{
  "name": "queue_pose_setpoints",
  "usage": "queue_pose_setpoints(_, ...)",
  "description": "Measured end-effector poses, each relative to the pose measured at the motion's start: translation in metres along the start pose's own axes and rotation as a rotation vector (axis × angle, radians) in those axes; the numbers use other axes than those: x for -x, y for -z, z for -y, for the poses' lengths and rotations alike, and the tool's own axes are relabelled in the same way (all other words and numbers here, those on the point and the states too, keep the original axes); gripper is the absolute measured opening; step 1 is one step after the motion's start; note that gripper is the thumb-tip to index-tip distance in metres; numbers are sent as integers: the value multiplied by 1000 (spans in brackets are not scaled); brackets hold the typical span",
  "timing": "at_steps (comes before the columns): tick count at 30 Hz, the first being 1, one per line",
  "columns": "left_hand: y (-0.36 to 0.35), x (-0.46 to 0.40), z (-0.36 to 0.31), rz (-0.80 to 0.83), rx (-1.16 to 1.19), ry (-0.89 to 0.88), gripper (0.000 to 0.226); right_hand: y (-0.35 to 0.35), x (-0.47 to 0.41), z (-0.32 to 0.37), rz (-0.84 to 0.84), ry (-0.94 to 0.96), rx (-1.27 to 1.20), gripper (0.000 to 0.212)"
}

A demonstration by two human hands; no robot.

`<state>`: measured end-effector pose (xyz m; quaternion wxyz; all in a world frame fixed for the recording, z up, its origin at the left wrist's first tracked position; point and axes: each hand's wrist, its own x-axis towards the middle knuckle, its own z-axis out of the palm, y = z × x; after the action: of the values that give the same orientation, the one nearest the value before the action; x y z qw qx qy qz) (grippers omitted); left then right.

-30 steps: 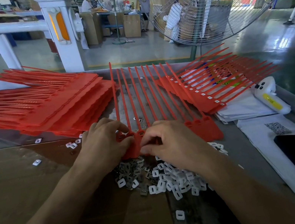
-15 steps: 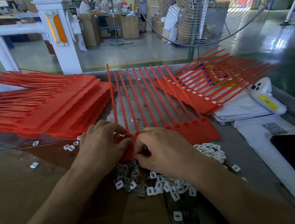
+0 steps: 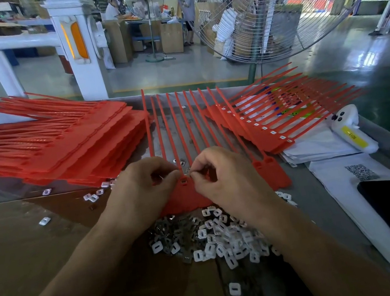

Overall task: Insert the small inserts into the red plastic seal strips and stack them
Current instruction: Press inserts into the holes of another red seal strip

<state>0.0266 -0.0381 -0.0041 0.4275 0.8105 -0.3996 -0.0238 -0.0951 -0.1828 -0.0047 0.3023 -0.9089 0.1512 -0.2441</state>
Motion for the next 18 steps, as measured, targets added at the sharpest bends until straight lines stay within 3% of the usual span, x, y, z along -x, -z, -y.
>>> queue_pose_setpoints(3,0,3,-11,113,167,9,17,0,0,2,-11,22,-36,5)
queue_pose_setpoints(10,4,2,-11,181,476,132,19,3,2,4,-3,70,-187,9)
queue_pose_setpoints(18,2,1,-8,150,447,144,23,-1,0,2,-39,55,-289,9)
